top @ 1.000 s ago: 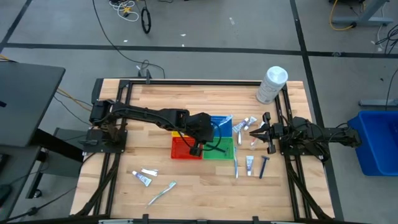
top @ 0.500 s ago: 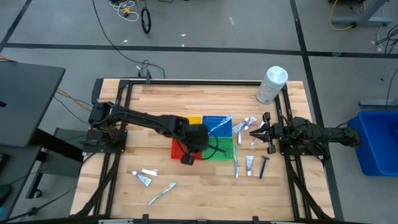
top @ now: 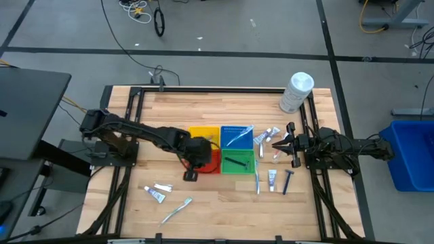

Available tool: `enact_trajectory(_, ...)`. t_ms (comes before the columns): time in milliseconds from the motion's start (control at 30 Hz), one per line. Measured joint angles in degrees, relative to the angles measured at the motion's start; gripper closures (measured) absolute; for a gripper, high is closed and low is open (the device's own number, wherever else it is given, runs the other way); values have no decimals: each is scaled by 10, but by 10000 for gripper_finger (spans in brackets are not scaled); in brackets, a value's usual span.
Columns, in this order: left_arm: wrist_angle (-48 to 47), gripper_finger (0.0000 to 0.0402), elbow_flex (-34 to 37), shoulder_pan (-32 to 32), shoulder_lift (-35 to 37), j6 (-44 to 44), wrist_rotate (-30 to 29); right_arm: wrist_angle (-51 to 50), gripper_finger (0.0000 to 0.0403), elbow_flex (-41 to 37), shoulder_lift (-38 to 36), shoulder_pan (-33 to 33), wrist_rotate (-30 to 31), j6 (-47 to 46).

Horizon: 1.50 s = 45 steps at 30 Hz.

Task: Pick & Place Travel size toiletries
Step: Put the bottom left nail cutter into the yellow bin

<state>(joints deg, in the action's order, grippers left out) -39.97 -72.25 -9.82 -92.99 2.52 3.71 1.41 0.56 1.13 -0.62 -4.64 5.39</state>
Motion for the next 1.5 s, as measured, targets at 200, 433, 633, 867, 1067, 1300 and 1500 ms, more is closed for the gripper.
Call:
enact_trajectory(200, 4, 400, 78, -26, 57, 49, 0, 0, 361, 0, 0, 0, 0, 0)
enact_trajectory(433, 2, 400, 139, -53, 105, 92, -1, 0, 362, 0, 0, 0, 0, 0)
enact_trajectory(633, 0, 400, 159, -75, 123, 93, -1, 0, 363, 0, 0, 0, 0, 0)
enact_trajectory(867, -20, 399, 162, -101, 125, 48, 2, 0, 363, 0, 0, 0, 0, 0)
enact_trajectory(1067, -31, 396, 162, -116, 125, 11, 0, 0, 362, 0, 0, 0, 0, 0)
enact_trajectory(1300, -63, 394, 162, -127, 125, 64, -3, 0, 362, 0, 0, 0, 0, 0)
enact_trajectory(1500, -62, 396, 176, -140, 125, 95, 1, 0, 363, 0, 0, 0, 0, 0)
